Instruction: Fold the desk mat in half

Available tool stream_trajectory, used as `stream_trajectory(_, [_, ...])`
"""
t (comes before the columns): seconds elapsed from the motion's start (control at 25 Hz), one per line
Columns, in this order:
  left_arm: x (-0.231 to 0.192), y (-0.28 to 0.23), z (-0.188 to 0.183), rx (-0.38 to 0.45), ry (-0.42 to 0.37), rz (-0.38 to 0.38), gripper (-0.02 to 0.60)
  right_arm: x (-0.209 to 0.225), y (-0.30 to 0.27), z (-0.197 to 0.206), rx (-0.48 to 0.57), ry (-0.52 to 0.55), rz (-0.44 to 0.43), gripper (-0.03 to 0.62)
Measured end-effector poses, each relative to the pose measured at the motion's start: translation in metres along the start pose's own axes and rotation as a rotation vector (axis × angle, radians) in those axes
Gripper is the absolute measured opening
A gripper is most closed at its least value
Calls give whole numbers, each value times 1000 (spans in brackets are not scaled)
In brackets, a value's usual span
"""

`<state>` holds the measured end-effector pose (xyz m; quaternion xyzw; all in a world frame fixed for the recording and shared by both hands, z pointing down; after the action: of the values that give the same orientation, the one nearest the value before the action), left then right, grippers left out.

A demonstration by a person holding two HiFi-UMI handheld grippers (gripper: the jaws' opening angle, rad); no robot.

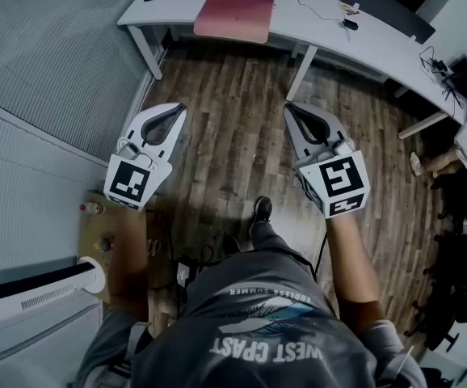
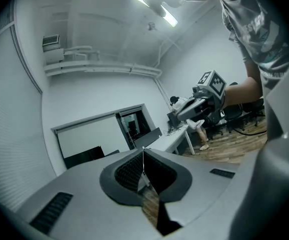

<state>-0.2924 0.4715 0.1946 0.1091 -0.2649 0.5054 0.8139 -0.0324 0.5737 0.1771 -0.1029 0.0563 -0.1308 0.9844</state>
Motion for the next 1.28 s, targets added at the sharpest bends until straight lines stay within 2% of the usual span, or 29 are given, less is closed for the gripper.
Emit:
stream_trajectory(0.64, [-36, -95, 18, -81, -6, -25, 20, 95, -83, 10, 4, -42, -87, 26])
stream_trajectory(1.16, [-62, -164, 23, -155, -40, -86, 20, 175, -144, 13, 21, -39, -177, 26])
stream_trajectory(1.28, [-64, -176, 25, -164, -26, -94, 20, 186, -155, 12, 27, -36, -195, 26])
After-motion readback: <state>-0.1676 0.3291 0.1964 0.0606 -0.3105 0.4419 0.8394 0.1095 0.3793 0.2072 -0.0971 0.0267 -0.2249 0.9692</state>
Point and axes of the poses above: the fingertips, and each gripper's own axes: y backward along the fingers, x to its right, z out of its underside, the point moved 9 cm from there along y, backward along the fingers, and after that the axes turned 9 degrees about -y, right-handed, at the moved point
